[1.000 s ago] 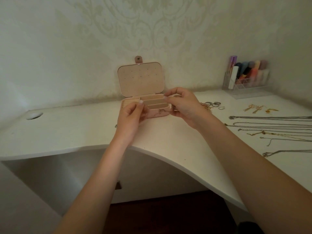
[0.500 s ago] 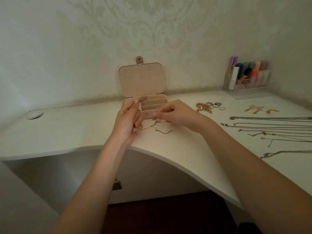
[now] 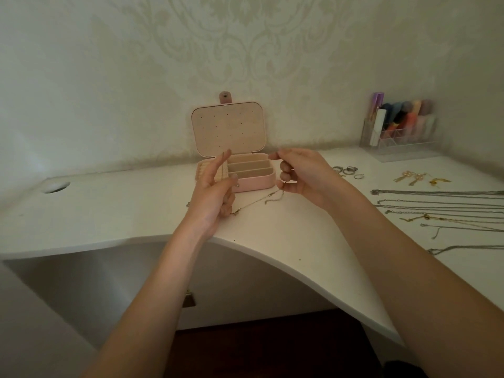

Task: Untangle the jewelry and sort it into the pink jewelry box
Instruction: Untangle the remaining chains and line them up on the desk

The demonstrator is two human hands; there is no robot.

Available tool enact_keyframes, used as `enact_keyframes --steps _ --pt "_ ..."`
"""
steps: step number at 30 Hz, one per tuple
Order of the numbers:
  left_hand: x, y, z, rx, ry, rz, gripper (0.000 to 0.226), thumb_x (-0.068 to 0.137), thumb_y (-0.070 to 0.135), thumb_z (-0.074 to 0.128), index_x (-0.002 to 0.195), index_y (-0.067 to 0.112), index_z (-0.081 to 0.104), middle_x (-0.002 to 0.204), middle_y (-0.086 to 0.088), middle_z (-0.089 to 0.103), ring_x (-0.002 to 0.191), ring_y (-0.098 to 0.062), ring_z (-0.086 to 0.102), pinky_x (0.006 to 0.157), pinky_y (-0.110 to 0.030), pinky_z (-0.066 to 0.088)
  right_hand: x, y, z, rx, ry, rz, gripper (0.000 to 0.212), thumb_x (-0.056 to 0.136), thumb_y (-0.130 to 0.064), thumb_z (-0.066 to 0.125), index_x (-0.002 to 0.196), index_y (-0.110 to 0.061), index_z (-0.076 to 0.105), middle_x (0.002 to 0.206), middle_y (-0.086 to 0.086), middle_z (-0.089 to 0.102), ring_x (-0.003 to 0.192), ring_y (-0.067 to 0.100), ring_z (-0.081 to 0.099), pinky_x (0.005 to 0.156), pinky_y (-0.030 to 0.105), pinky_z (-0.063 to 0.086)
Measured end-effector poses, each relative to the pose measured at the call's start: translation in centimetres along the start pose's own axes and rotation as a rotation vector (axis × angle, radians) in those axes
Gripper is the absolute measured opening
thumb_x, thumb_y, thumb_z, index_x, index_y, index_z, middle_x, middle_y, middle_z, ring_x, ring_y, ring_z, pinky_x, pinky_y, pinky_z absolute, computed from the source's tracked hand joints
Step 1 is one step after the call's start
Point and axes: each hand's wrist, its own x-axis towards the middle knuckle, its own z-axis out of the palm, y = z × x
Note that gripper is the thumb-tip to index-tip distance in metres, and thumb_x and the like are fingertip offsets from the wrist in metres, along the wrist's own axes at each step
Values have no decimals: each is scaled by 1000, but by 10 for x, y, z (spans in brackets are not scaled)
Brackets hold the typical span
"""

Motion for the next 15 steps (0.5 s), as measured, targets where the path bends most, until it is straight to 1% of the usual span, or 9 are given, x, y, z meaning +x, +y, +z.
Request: enact_keyframes --steps 3,5,7,10,12,14,15 --pt "2 -3 1 32 76 21 51 93 2 48 135 31 47 41 13 31 36 -5 27 35 -17 20 0 1 -4 -97 -1 -33 21 97 -24 54 93 -9 67 61 -2 40 50 10 39 51 23 47" --pt "3 -4 1 45 121 38 52 92 2 48 134 32 46 40 13 34 36 -5 29 36 -17 23 -1 2 -4 -212 -11 -74 17 94 -18 59 99 -5 68 63 -1 43 48 8 42 53 24 50" --pt "4 -4 0 54 149 52 52 92 2 49 133 34 46 41 13 35 36 -5 30 36 -18 24 -2 3 -4 -268 -8 -104 16 90 -11 64 102 -1 66 67 2 49 46 6 46 56 25 54" --pt "4 -4 -1 78 157 76 51 92 2 49 131 35 47 43 10 38 36 -6 32 35 -16 26 -2 2 -4 -246 23 -130 19 89 -8 63 103 5 65 70 8 54 43 6 51 52 24 56" --pt "3 -4 0 105 151 89 50 92 3 50 132 34 47 48 5 40 36 -7 33 35 -17 26 -2 1 -5 -214 52 -143 23 91 -10 61 104 9 64 71 12 56 42 8 55 47 22 54" --pt "3 -4 0 118 149 95 51 92 3 50 133 33 46 52 0 38 36 -6 32 35 -17 26 -1 1 -6 -190 63 -149 23 94 -12 57 103 8 65 72 13 57 43 9 59 48 22 54" --pt "3 -5 0 123 149 99 52 92 2 49 133 32 46 53 -1 37 36 -6 31 35 -17 25 -1 1 -6 -180 64 -149 23 95 -13 56 103 7 65 73 12 58 46 9 60 51 23 56"
